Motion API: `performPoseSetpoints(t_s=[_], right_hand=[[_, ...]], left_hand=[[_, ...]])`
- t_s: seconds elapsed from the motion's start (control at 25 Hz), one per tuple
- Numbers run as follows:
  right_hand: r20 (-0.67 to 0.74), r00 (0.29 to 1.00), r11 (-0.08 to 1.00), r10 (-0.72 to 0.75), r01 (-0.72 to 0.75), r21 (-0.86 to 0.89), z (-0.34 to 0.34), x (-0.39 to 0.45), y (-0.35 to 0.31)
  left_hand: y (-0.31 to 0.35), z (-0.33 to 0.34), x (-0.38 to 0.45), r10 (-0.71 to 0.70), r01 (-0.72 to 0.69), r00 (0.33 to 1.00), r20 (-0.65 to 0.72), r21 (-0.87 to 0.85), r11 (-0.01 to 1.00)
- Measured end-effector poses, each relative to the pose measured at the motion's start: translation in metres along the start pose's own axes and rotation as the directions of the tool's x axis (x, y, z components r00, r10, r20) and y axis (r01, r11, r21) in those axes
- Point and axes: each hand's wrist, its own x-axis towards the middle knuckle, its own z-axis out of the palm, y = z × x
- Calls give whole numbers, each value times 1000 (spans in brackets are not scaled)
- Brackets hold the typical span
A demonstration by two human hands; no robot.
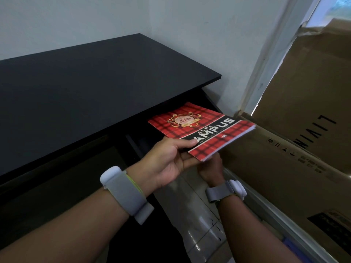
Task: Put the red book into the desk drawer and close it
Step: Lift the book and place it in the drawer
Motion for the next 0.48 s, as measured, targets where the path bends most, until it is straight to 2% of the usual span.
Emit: performPoseSetpoints(t_s=[0.04, 0.12, 0.32, 0.48], right_hand=[[1, 998, 998, 66, -66, -20, 0, 1, 2], [15, 984, 983, 175, -176, 48, 2, 3, 3], [-12, 982, 981, 186, -185, 65, 5, 4, 6], [1, 984, 981, 176, -175, 84, 5, 7, 9]], left_hand=[[4, -6, 9, -6, 6, 1000, -30, 2, 1000], [12, -17, 26, -8, 10, 996, -92, 24, 1000], [25, -48, 68, 87, -52, 967, -240, 146, 988], [15, -55, 87, 197, -89, 916, -349, 302, 949]])
